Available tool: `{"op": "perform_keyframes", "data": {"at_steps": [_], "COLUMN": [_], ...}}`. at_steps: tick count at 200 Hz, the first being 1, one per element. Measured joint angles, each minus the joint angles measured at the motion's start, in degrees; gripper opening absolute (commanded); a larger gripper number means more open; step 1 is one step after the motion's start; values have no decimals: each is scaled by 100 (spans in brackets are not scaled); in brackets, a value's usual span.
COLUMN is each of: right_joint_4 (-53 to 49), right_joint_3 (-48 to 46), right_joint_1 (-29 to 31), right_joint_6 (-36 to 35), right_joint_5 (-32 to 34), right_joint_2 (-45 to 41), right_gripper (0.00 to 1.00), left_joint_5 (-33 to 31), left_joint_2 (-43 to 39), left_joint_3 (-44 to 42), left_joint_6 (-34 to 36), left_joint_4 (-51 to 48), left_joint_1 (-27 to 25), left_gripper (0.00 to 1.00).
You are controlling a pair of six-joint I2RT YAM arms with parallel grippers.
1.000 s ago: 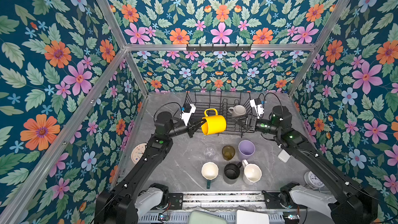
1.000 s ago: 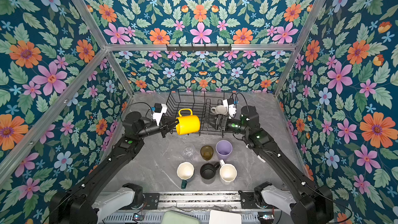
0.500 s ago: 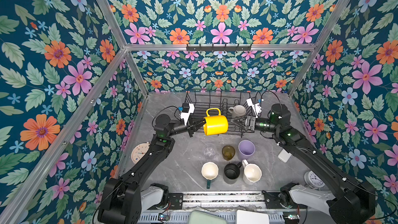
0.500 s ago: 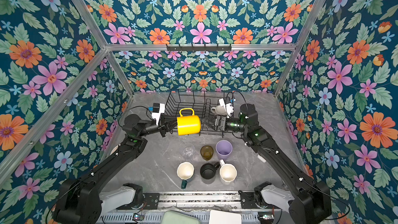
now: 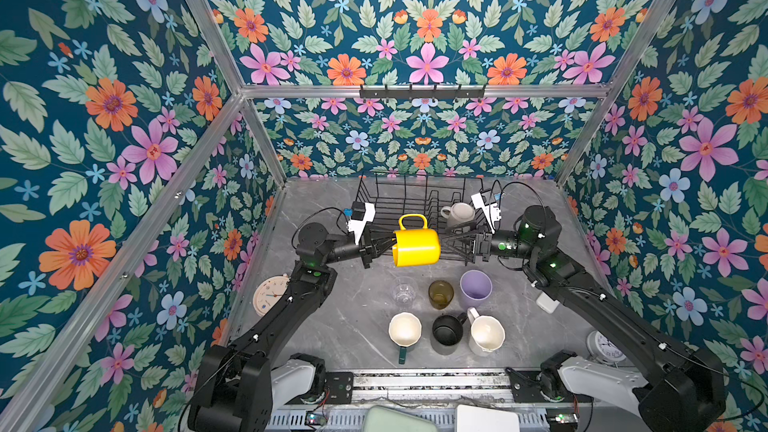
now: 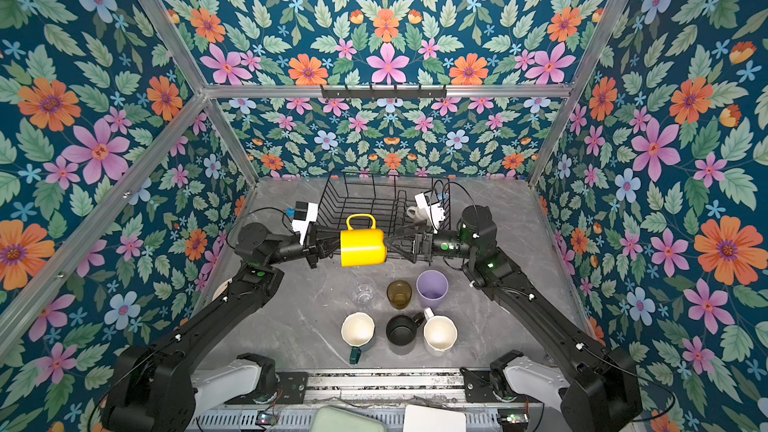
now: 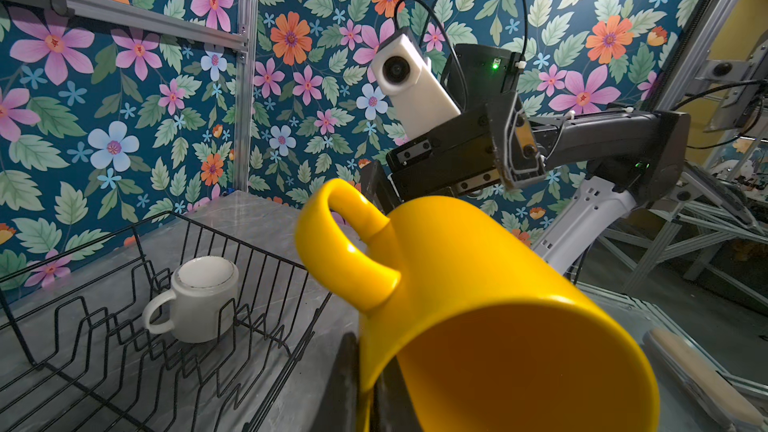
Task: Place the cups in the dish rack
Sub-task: 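Grasp the yellow mug body with the right gripper beside the left gripper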
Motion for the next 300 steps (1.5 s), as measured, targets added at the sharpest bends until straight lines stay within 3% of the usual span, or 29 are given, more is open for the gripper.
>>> {"op": "perform_keyframes", "data": {"at_steps": [192, 246, 300], "right_joint_4": [-26, 74, 223], "right_joint_3": [577, 588, 584], "right_joint_1": [1023, 1060, 1067], "right_joint_6": [-452, -411, -361], "right_joint_5": [61, -50, -170], "right_joint_2": [1073, 1158, 1156], "right_gripper": [97, 87, 58], "left_joint_5": [170, 223, 339], "left_joint_2": [42, 37, 37], "left_joint_3": [-35, -44, -52], "left_joint_6": [-229, -245, -249], "left_joint_4": [125, 133, 133], "left_joint_1": [0, 2, 4], "left_gripper": [0, 0, 0]}}
